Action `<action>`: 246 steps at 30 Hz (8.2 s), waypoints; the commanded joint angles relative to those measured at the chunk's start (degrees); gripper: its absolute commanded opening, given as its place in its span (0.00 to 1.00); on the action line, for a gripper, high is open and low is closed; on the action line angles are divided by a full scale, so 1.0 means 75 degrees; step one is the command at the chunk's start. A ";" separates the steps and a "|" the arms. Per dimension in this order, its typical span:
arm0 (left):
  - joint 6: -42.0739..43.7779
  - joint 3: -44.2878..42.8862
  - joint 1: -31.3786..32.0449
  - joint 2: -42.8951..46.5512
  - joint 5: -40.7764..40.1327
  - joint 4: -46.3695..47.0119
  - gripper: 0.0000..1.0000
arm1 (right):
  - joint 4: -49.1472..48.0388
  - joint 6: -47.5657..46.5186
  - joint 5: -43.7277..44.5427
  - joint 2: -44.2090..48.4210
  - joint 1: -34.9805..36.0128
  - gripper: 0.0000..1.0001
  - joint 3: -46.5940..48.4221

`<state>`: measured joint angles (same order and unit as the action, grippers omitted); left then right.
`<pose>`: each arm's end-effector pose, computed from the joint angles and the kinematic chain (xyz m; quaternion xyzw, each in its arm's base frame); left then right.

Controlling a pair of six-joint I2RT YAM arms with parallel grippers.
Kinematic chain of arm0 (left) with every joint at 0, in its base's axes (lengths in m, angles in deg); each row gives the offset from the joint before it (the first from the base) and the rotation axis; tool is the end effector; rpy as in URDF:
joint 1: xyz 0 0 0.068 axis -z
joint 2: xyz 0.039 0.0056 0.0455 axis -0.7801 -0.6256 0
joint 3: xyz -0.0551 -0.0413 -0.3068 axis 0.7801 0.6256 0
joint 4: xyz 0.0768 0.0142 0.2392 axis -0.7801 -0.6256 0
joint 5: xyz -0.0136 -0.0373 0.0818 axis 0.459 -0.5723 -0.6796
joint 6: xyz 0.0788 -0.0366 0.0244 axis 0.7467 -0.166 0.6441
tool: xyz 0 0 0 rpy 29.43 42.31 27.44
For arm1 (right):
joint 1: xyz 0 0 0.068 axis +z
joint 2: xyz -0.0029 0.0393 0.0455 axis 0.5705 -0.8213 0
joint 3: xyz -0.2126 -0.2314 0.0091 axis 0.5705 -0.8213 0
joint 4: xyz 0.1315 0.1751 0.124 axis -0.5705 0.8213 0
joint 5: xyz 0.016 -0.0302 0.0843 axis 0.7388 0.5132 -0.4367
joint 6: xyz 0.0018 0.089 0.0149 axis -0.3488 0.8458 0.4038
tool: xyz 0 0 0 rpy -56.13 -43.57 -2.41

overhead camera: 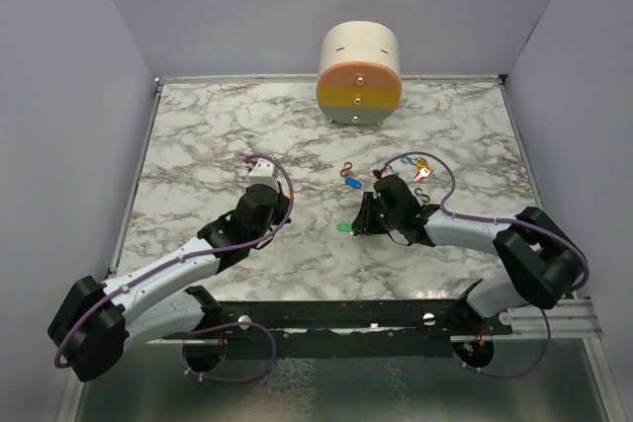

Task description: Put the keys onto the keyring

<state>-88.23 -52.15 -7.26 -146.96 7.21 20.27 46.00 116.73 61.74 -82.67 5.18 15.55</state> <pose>0.1803 -0.1334 0.2465 -0.0121 0.8449 -0.1920 0.4992 0.2181 0.1857 0.1587 -0.0100 0.9366 0.2333 0.2613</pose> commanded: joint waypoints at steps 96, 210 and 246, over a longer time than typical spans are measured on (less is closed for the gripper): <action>0.0284 -0.2483 0.0862 -0.3005 0.1187 0.0818 0.00 | -0.5081 -0.2432 -0.0521 0.1548 0.0038 0.01 -0.1295; -0.0470 -0.0043 0.1071 0.0912 -0.1589 -0.0404 0.99 | -0.5035 -0.2907 -0.0294 -0.1737 0.0041 0.01 0.1495; -0.0259 0.0344 0.1058 0.2279 -0.2102 -0.1322 0.99 | -0.5309 -0.2622 -0.0165 -0.4059 0.0033 0.42 0.3665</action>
<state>-91.09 -48.61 0.85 -129.98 -6.91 10.98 10.33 95.99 58.81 -119.50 5.40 49.25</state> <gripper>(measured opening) 0.991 0.358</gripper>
